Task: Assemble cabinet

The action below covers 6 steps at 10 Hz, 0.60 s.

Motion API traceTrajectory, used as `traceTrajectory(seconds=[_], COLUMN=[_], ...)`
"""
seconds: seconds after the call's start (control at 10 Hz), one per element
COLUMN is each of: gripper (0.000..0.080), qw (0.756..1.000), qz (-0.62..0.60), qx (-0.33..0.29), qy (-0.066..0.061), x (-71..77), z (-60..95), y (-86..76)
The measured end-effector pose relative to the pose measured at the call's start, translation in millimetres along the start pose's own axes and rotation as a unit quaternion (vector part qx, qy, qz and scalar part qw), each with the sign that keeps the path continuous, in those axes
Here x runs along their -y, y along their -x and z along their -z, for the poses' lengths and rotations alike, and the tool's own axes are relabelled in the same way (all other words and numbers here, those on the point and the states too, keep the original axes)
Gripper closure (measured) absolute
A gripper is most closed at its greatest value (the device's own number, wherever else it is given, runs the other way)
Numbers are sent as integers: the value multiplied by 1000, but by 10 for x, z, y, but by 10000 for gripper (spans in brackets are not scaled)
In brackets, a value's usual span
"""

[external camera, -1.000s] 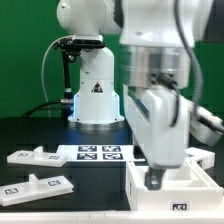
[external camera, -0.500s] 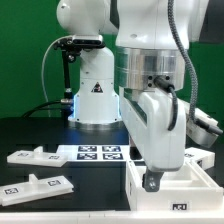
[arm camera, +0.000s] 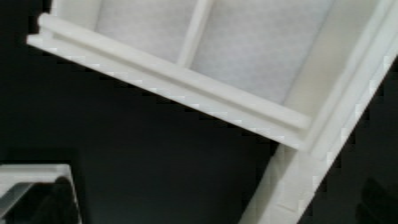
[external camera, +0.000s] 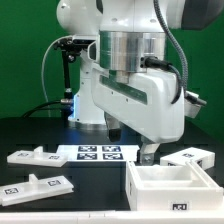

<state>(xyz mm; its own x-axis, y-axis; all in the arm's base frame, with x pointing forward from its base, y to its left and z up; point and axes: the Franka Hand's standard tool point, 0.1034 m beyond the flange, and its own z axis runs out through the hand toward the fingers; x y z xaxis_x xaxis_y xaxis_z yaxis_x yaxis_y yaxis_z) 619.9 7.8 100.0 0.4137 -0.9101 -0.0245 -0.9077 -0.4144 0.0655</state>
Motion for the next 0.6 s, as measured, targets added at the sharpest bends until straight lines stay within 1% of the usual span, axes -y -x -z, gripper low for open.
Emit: traceTrajectory(seconds=[0.2, 0.3, 0.4, 0.5, 0.6], gripper=[3, 3, 3, 3, 3], qw=[998, 992, 985, 976, 964], qz=[70, 124, 171, 216, 264], qx=[0, -4, -8, -4, -5], qy=[0, -7, -10, -7, -8], x=[-5, -40, -252, -499, -705], z=[-4, -9, -47, -76, -91], y=[-8, -38, -75, -76, -124])
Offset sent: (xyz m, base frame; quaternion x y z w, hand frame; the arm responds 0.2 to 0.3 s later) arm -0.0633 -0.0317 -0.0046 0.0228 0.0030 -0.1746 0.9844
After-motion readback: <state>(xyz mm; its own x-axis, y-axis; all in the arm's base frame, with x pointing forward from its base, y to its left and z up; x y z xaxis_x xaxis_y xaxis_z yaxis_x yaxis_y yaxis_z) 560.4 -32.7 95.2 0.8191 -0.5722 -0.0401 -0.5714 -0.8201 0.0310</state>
